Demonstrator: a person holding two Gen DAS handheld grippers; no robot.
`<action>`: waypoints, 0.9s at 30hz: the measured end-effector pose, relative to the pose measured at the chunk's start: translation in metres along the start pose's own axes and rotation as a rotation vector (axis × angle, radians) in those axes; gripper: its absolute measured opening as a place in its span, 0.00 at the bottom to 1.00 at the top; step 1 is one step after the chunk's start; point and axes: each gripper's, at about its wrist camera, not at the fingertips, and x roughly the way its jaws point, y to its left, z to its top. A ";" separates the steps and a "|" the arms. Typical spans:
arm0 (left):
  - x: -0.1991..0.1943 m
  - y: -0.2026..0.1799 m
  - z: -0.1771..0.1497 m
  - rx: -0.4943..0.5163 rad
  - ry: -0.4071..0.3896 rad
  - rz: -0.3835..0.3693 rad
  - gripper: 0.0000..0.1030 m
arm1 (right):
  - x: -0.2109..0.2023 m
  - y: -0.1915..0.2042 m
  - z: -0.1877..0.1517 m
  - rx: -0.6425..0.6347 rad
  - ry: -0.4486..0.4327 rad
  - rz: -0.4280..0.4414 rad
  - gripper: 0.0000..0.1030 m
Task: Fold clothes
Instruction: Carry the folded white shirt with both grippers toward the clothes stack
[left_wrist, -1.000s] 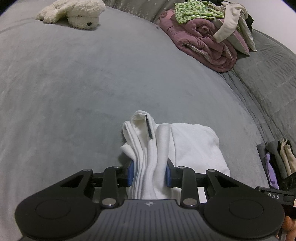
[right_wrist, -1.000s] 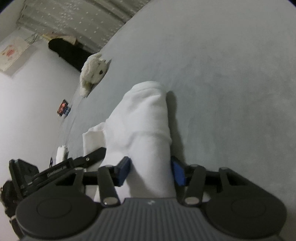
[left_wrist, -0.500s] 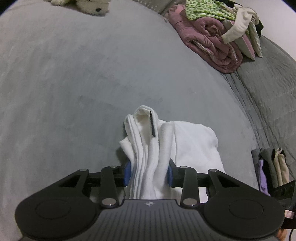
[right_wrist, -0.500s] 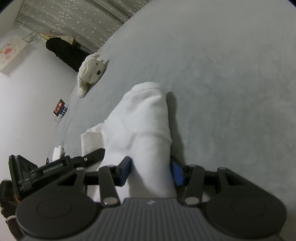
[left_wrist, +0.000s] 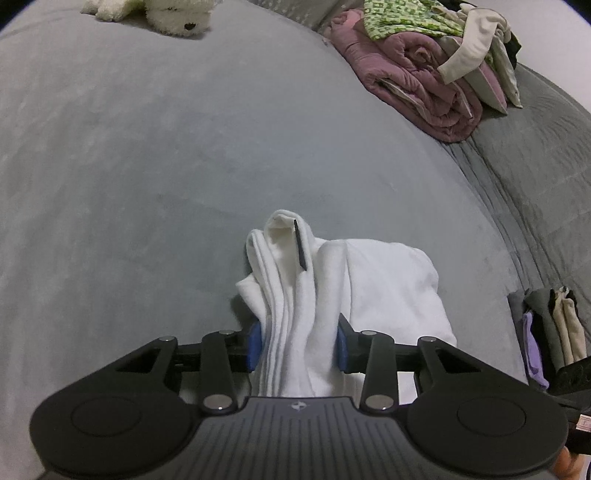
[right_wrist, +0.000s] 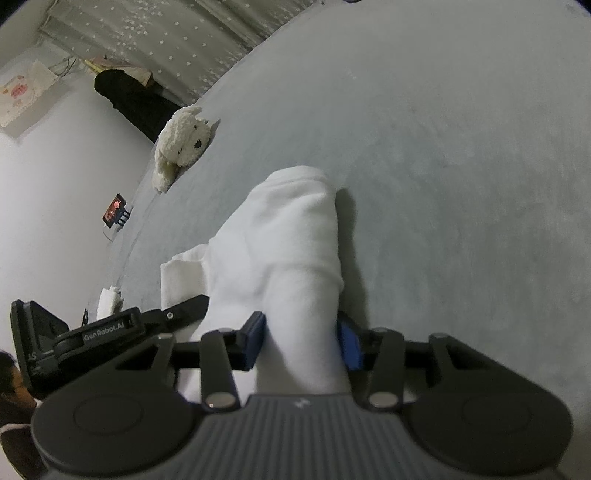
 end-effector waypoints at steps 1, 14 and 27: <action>0.000 0.001 0.001 -0.005 0.000 -0.001 0.36 | 0.000 0.000 0.000 0.001 0.000 0.000 0.40; 0.005 -0.009 -0.009 0.012 -0.043 0.019 0.47 | -0.002 0.003 -0.001 -0.012 -0.005 -0.015 0.41; -0.001 -0.022 -0.015 0.079 -0.092 0.084 0.33 | -0.009 0.012 -0.003 -0.083 -0.035 -0.050 0.38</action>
